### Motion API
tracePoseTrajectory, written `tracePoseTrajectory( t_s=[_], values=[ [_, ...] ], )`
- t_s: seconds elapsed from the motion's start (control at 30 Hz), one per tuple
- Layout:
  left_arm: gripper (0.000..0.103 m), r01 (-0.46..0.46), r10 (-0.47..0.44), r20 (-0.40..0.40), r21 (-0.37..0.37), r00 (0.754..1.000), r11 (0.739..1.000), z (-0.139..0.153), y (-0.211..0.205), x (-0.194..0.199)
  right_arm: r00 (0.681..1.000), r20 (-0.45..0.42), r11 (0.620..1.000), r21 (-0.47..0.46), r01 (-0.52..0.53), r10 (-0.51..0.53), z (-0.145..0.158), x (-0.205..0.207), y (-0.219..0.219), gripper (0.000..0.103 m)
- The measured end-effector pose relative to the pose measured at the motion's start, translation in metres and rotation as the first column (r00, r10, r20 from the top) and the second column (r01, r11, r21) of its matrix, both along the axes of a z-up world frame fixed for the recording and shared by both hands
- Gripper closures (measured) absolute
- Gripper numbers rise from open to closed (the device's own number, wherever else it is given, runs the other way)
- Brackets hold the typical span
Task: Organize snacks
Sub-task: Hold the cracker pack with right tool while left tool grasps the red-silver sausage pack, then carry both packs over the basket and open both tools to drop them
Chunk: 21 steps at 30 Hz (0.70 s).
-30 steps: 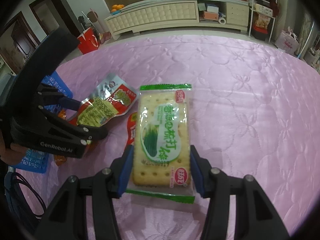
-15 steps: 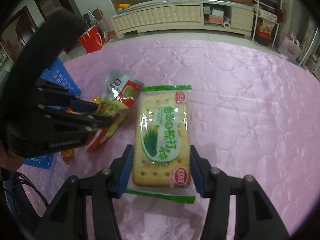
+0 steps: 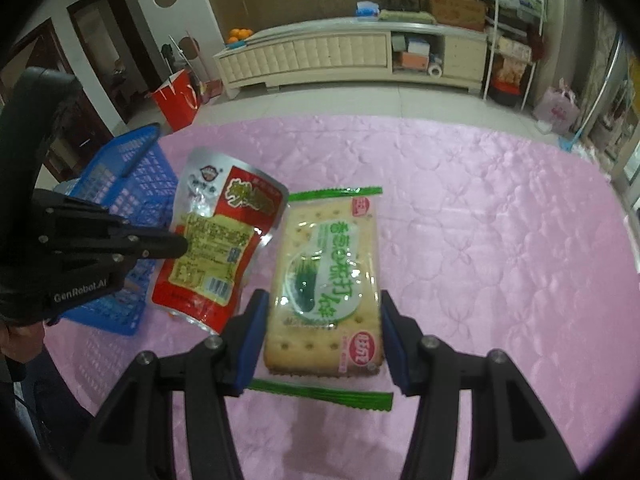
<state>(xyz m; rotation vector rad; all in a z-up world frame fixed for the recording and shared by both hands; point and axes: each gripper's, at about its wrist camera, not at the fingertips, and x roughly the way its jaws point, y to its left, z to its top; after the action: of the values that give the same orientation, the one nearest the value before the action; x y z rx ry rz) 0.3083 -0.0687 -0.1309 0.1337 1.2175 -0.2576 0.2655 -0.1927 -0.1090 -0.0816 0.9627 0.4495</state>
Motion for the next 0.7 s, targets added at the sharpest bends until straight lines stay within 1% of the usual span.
tracePoseTrajectory(
  t_s=[0.07,0.1,0.2,0.3,0.43,0.53,0.63,0.7],
  values=[
    [0.103,-0.005,0.005,0.022,-0.026,1.000,1.000,0.011,0.010,-0.008,1.000,0.024,1.000,-0.011,-0.006,0.006,0.013,-0.007,0.004,0.045],
    [0.103,-0.005,0.006,0.036,-0.034,0.999,0.999,0.020,0.008,-0.012,0.999,0.042,1.000,-0.020,-0.012,0.013,0.023,-0.014,0.008,0.045],
    [0.103,-0.014,0.019,0.083,-0.057,0.996,0.998,0.044,0.025,-0.031,0.997,0.072,0.999,-0.031,-0.028,0.030,0.042,-0.025,0.019,0.045],
    [0.103,-0.022,0.032,0.129,-0.076,0.991,0.997,0.063,0.041,-0.047,0.992,0.110,0.997,-0.047,-0.057,0.061,0.063,-0.035,0.041,0.045],
    [0.103,-0.041,0.058,0.186,-0.094,0.981,0.995,0.085,0.071,-0.073,0.983,0.150,0.994,-0.059,-0.094,0.102,0.081,-0.049,0.070,0.045],
    [0.103,-0.069,0.089,0.208,-0.101,0.974,0.992,0.101,0.096,-0.089,0.977,0.172,0.991,-0.060,-0.117,0.125,0.092,-0.056,0.088,0.045],
    [0.103,-0.093,0.116,0.233,-0.111,0.966,0.990,0.110,0.123,-0.094,0.970,0.186,0.987,-0.069,-0.145,0.156,0.100,-0.060,0.108,0.045],
    [0.103,-0.110,0.136,0.243,-0.118,0.960,0.987,0.123,0.137,-0.095,0.966,0.193,0.984,-0.077,-0.158,0.170,0.101,-0.061,0.119,0.045]
  ],
)
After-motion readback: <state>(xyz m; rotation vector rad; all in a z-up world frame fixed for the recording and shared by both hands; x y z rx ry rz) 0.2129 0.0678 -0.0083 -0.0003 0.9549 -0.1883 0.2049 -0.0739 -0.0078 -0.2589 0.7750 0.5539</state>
